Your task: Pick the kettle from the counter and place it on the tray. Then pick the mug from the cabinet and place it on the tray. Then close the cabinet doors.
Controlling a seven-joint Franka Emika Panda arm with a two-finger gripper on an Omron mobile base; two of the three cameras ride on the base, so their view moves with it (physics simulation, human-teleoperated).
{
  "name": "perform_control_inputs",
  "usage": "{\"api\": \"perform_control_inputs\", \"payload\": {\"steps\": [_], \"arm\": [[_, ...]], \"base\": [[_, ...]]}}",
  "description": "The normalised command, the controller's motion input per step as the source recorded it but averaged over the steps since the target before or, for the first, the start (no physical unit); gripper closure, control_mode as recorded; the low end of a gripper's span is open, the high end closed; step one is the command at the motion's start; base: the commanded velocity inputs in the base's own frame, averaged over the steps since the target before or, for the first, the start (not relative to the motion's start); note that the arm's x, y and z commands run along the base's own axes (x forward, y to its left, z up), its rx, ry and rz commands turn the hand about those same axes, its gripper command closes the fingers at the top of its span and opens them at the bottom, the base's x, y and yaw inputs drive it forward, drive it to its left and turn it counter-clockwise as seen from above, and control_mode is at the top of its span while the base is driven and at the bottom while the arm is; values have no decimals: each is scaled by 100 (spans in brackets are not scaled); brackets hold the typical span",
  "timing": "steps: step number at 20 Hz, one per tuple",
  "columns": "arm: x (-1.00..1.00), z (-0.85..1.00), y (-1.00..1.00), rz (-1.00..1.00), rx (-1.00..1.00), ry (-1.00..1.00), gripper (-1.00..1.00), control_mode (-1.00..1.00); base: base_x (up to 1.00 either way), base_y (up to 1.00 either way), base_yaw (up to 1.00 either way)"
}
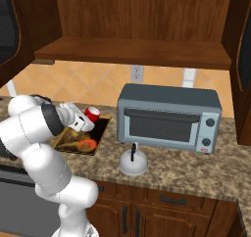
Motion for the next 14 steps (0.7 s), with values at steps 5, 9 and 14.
{"api": "perform_control_inputs", "payload": {"steps": [5,9,14], "arm": [[-12,-7,20,-28,-18,-7,100,-100],[-13,-12,36,-37,-27,-22,100,-100],[-3,0,59,-36,-25,-27,100,-100]], "base": [[0,0,0],[0,0,0],[0,0,0]]}}
